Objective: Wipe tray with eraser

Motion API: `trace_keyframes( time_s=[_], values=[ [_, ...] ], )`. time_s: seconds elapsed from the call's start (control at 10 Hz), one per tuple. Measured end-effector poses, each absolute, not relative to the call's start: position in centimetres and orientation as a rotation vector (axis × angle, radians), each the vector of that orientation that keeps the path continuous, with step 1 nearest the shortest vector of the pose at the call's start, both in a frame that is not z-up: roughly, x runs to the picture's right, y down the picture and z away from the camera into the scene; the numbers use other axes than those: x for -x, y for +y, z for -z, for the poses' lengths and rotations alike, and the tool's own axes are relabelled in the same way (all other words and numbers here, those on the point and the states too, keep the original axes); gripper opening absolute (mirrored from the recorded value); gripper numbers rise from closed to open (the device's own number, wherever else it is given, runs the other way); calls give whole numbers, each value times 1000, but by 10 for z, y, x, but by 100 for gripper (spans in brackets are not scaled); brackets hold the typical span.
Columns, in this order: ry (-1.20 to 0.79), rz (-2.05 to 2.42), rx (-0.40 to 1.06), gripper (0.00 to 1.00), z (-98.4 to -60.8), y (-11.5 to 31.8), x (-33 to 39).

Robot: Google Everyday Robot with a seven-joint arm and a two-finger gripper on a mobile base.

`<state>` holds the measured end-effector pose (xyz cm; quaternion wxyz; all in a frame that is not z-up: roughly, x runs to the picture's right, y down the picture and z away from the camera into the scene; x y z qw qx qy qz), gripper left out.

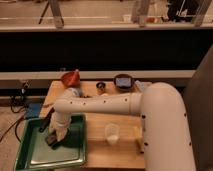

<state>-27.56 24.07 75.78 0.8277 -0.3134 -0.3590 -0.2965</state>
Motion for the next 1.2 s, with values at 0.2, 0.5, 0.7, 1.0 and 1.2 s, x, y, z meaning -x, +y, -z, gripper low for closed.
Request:
trace_keyframes(
  time_s=[0.2,0.5,0.7,1.0,1.2],
  values=[
    [-759,632,694,0,-764,243,285],
    [-752,632,720,0,-771,244,295],
    [-752,639,730,0,-772,246,301],
    [-762,654,748,0,-772,254,309],
    [-774,674,760,0,-767,262,314]
  ],
)
